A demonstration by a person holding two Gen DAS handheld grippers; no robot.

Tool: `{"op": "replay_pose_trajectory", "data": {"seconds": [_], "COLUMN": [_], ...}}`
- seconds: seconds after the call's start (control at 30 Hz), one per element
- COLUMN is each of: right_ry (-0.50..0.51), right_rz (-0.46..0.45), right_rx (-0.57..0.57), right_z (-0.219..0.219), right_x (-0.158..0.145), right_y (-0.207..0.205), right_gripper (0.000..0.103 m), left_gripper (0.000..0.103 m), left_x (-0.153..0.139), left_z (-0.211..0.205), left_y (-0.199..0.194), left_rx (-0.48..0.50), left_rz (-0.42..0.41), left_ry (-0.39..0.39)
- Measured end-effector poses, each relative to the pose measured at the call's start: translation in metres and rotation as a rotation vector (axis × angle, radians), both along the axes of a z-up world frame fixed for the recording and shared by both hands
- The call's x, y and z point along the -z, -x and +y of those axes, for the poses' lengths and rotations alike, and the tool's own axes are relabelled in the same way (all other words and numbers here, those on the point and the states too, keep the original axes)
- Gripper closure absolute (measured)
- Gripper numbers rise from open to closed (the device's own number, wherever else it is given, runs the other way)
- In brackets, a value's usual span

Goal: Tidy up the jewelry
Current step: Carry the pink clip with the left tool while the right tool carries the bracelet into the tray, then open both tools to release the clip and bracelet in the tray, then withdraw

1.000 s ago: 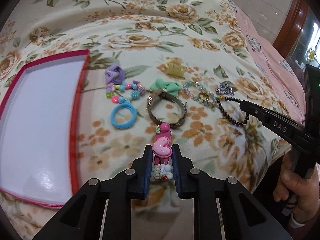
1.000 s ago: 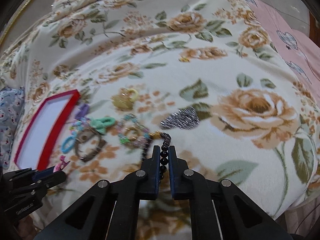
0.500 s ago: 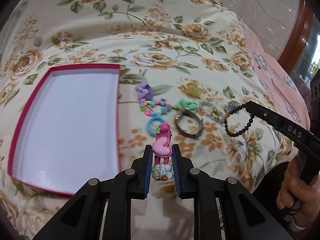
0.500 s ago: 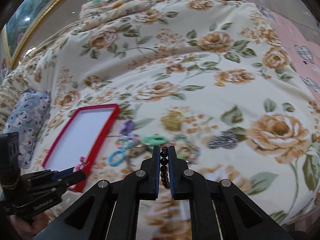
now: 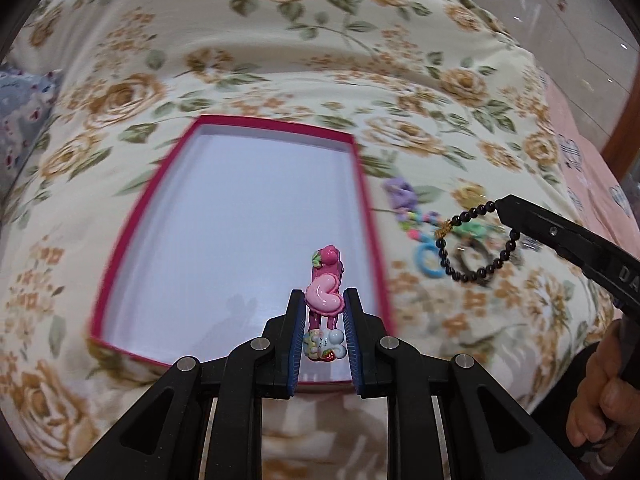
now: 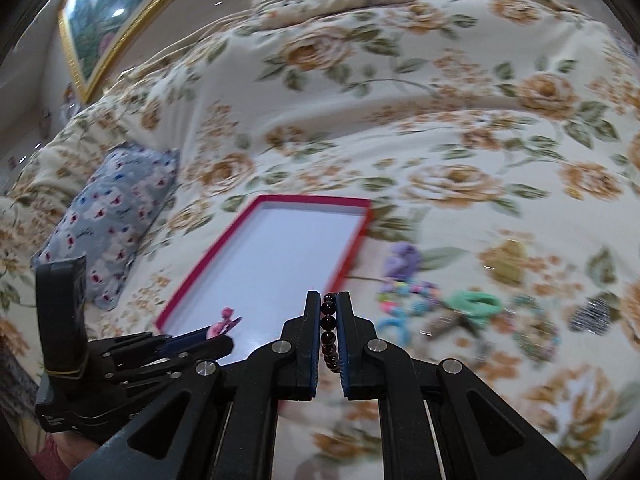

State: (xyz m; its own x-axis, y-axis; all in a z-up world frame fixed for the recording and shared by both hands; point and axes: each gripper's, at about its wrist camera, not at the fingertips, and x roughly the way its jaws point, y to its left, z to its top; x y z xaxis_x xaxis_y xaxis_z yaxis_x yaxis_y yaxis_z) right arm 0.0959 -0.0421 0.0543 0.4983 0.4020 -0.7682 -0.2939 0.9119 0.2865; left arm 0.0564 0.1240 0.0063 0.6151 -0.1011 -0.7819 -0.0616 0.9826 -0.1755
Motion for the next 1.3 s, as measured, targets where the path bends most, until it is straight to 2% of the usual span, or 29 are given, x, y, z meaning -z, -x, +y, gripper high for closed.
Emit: {"op": "replay_pose_trajectory", "data": {"seconds": [0.23,0.4,0.63,0.8,1.03,1.1,1.3], "right_ry": [-0.055,-0.079,-0.043,-0.017,0.01,0.001,-0.039], "right_rz": [0.054,0.103,0.188,0.22,0.239,0.247,0.246], "right_rx": [-0.104,-0.138,-0.116,-0.133,-0.152,-0.145,-0.13], "right_z": [0.055,0.073,0.063,0.065,0.068,0.066,0.061], "right_x": [0.023,0.043,0.078,0.092,0.099,0.1,0.096], "right_y": [-0.017,-0.028,-0.035,-0.037,-0.035,-0.035,-0.036], "right_gripper": [0.096,0.096,0.096,0.096,0.096,0.091,0.088], "left_gripper": [0.085,0.085,0.084,0.084,0.083,0.083,0.074], "left_x": [0.005,0.016,0.037,0.045,0.046,0.046,0.043], "left_z": [0.027,0.035,0.041,0.038,0.032,0.032,0.034], "left_y": [-0.014,-0.029,-0.051,-0.058,-0.058,-0.058,-0.055], "left_rx": [-0.078,-0.107,-0.121,-0.116,-0.109,-0.11,-0.131], "left_rz": [0.053,0.095,0.13,0.14,0.14,0.141,0.137], "left_ry": [-0.033,-0.044,-0.046,-0.078,-0.107,-0.105,-0.098]}}
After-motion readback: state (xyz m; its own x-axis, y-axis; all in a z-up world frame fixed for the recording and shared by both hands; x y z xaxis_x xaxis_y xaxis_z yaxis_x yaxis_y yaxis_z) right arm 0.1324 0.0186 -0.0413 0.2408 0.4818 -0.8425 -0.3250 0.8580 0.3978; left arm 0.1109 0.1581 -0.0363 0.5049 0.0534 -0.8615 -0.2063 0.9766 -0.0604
